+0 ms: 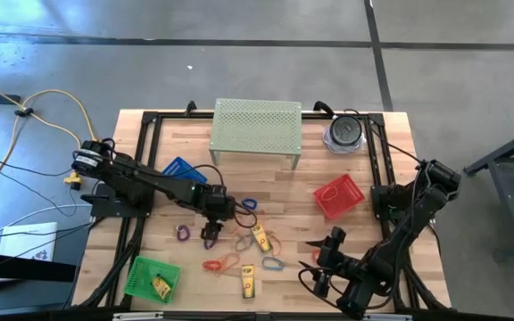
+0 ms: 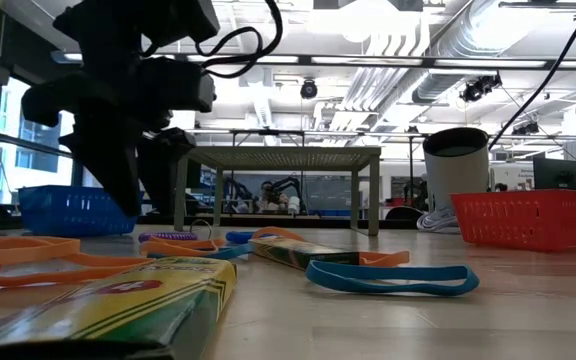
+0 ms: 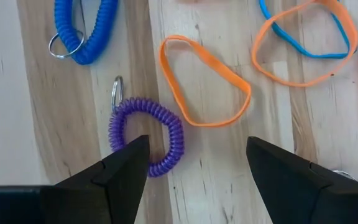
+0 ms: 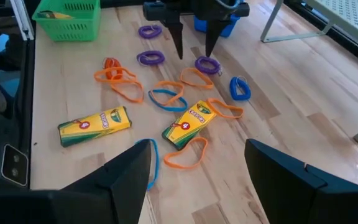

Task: Pick & Place Office Desk Supplies
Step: Put the purple spring keychain into the blue bin

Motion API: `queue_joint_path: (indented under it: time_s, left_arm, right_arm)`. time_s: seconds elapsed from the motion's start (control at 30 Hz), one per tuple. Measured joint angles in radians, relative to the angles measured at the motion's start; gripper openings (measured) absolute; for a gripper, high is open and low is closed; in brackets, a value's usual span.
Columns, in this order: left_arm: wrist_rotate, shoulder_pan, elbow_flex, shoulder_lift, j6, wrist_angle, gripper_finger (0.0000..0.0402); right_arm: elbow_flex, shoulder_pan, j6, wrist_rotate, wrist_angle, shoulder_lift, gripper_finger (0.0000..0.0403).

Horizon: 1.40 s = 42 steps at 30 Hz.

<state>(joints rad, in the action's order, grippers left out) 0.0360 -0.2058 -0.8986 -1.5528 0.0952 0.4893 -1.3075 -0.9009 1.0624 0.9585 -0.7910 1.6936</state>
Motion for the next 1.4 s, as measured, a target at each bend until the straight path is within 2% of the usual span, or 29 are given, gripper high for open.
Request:
queue_joint_path:
  time_s: [0.33, 0.5, 0.8, 1.4]
  left_arm:
    - [0.031, 0.000, 0.002, 0.000, -0.106, -0.002, 0.0261]
    - [0.126, 0.000, 0.029, 0.000, -0.126, -0.004, 0.0261]
    - [0.085, -0.022, 0.045, 0.000, -0.119, -0.051, 0.0261]
    - [0.093, -0.018, 0.083, 0.000, -0.079, -0.096, 0.0261]
  right_arm:
    - [0.000, 0.000, -0.020, 0.003, 0.030, 0.000, 0.0249]
    - [0.000, 0.001, -0.020, 0.011, 0.031, 0.000, 0.0249]
    - [0.000, 0.001, -0.020, 0.008, 0.032, 0.000, 0.0249]
    - [0.000, 0.001, -0.016, -0.015, 0.035, -0.001, 0.0249]
